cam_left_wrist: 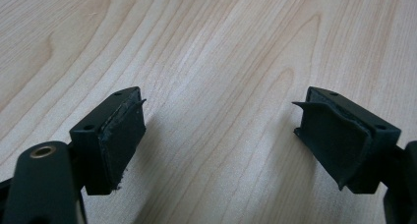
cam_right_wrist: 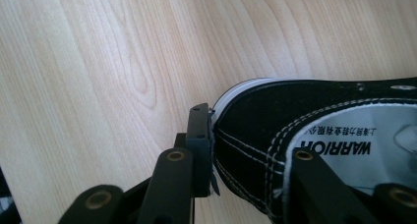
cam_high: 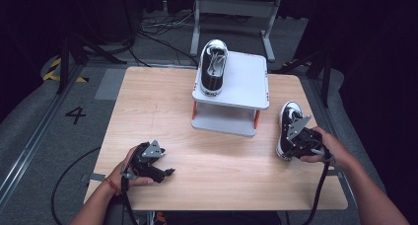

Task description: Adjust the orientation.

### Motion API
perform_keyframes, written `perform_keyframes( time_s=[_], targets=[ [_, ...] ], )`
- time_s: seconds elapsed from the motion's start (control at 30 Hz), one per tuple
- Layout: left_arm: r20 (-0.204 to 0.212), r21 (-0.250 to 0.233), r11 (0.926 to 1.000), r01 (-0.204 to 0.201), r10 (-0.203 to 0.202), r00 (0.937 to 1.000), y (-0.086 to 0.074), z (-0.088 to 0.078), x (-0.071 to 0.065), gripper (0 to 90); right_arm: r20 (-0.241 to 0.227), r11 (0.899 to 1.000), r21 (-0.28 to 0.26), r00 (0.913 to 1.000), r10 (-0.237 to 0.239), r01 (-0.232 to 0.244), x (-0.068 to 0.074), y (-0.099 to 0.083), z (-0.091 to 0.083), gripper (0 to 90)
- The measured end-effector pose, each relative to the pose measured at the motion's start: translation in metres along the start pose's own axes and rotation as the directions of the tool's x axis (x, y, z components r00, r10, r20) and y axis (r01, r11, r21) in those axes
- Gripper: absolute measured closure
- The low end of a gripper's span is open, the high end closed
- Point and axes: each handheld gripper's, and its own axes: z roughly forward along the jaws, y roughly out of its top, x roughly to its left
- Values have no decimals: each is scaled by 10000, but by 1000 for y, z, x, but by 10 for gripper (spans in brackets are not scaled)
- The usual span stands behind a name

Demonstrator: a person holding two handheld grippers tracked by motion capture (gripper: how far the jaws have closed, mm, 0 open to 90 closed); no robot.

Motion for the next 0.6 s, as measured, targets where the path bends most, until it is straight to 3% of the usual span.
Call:
perform_keyframes(
  time_s=[0.13,0.6],
  targets=[
    [4,-1,10000,-1,1,10000,0,0,0,174,-34,9998,-166,9999,-114,113,0,6,-15,738],
    [31,0,10000,-11,11,10000,0,0,0,176,1057,9964,-493,9923,-641,696,-5,35,-80,731]
  ],
)
